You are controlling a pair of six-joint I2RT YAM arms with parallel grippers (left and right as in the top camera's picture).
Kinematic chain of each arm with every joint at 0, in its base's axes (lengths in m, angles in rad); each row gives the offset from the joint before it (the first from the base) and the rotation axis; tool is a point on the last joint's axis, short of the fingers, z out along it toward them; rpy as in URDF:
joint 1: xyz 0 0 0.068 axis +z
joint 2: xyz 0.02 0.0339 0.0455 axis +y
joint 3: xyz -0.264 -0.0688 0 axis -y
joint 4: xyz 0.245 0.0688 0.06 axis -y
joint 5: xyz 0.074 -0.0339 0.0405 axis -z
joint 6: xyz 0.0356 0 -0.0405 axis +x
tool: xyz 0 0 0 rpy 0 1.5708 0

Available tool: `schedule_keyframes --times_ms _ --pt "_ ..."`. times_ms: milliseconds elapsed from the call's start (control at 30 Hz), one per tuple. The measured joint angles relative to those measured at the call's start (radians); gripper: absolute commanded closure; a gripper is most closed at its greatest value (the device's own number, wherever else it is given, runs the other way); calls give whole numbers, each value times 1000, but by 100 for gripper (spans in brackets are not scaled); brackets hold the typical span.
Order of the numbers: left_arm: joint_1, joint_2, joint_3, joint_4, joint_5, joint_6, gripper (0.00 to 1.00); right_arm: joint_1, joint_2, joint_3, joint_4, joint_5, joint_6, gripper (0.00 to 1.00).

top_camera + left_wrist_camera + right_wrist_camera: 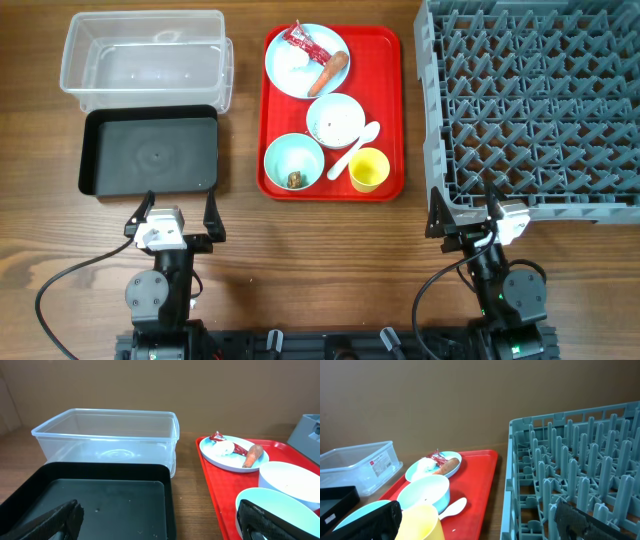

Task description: Sort waste into correct bins and load items into the dishwasher rack

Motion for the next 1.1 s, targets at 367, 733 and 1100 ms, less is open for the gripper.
schedule_keyframes --times_ms 367,733,1100 --pt "0 0 0 0 0 0 0 0 0 0 0 0 0 0" --pt "0 0 0 0 0 0 0 0 0 0 0 0 0 0" --pt "0 0 0 2 -19 0 0 0 0 0 10 0 51 0"
